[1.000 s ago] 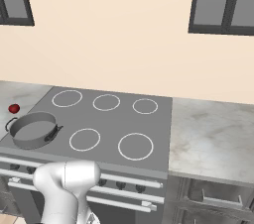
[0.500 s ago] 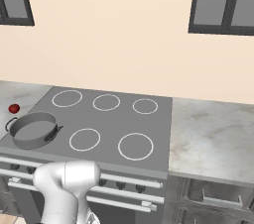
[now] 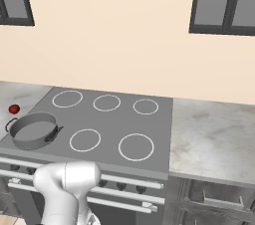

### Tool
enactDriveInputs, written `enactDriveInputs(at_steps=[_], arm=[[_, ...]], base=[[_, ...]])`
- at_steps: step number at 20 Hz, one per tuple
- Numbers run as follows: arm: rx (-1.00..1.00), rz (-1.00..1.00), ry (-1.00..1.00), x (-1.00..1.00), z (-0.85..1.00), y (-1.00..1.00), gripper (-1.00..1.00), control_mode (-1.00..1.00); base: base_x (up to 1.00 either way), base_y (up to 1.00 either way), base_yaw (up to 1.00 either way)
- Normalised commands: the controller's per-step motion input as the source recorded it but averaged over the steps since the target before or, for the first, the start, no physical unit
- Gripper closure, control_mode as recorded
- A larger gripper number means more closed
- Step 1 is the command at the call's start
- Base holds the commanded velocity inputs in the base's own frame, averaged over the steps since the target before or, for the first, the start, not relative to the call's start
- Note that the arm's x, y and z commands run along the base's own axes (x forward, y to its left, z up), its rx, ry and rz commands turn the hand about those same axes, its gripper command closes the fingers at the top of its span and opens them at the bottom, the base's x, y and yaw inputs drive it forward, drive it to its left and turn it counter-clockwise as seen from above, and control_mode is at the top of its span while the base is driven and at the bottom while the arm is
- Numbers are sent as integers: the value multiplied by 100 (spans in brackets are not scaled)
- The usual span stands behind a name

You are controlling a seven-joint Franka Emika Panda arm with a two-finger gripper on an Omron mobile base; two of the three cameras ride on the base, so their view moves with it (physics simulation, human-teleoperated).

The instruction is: Turn on the burner for the pot on the stove. Wait thirty seconds for the pot to heat up. Then add the tomato to the pot.

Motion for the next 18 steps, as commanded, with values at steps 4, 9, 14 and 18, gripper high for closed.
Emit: enactDriveInputs(at_steps=[4, 9, 14, 18], arm=[[0, 0, 0, 0, 0, 0, -100, -100], [0, 0, 0, 0, 0, 0, -100, -100], [0, 0, 0, 0, 0, 0, -100, -100], [0, 0, 0, 0, 0, 0, -100, -100]], base=[[0, 0, 0], [0, 0, 0], [0, 0, 0], [0, 0, 0]])
